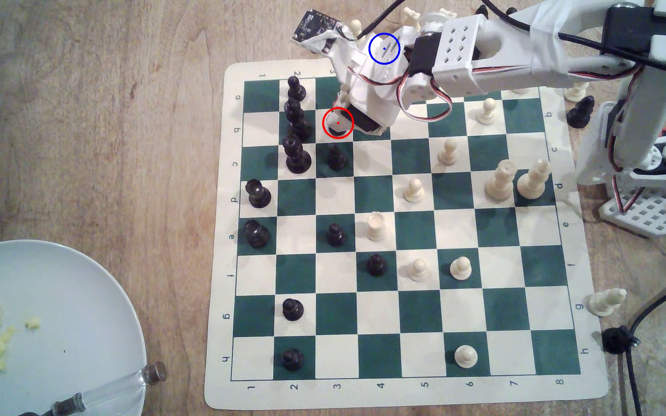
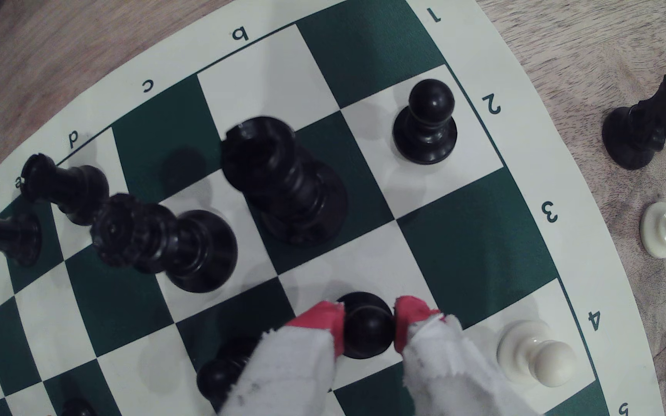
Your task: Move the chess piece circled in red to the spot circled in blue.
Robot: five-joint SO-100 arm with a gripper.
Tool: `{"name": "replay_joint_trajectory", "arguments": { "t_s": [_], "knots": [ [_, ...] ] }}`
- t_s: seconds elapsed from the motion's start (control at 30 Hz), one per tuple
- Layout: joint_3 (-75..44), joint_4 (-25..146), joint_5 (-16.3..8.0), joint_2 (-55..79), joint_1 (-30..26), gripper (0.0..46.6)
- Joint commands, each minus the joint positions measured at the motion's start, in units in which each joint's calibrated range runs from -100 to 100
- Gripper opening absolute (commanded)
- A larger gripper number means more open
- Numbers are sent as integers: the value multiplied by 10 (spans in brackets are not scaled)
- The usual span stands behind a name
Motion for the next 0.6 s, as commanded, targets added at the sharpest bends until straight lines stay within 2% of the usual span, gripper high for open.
{"name": "replay_joint_trajectory", "arguments": {
  "t_s": [0.0, 0.33, 0.57],
  "knots": [
    [-54, -3, 4, -60, 4, 15],
    [-47, 46, 8, -176, 32, 15],
    [12, 66, 26, -237, 75, 15]
  ]
}}
